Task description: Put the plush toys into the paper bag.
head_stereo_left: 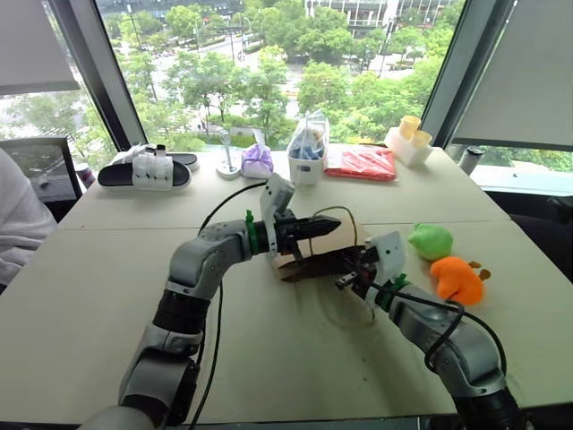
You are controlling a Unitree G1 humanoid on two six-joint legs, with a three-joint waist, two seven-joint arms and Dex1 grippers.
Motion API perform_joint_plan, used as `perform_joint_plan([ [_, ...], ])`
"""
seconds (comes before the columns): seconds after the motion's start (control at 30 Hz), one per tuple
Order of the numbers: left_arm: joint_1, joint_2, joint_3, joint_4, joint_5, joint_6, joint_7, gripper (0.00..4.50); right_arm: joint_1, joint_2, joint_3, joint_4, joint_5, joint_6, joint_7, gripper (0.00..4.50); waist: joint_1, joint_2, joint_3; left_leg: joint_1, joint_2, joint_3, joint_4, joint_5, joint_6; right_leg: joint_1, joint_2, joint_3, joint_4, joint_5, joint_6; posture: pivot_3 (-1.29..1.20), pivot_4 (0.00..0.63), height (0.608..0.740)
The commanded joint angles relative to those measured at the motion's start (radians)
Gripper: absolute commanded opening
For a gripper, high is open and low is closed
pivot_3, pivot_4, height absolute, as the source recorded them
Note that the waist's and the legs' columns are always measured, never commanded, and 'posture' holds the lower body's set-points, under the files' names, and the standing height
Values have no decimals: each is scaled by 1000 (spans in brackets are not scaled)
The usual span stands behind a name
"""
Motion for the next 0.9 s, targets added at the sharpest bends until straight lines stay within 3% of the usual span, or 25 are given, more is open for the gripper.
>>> perform_joint_plan([
  [0.03,-48,-23,71,-44,-85,45,48,33,-45,15,9,23,-52,-29,20,0,0,0,0,0,0,0,0,0,0,0,0,0,0,0,0,0,150,740],
  [0.4,-71,-19,95,-76,-169,79,76,33,-155,47,154,170,-235,-52,103,0,-18,0,0,0,0,-1,0,1,-1,-1,0,0,0,0,0,0,150,740],
  [0.7,-88,126,-26,-74,-74,-43,-138,33,-96,144,159,226,-267,-87,103,0,-18,1,0,0,0,0,-1,1,-2,-1,1,2,0,1,-1,0,150,740],
  [0.9,-83,162,-111,-148,-15,-155,-241,33,-109,180,200,262,-336,-76,89,0,-19,1,-1,0,0,0,-1,1,-2,-2,3,7,0,1,-2,0,150,740],
])
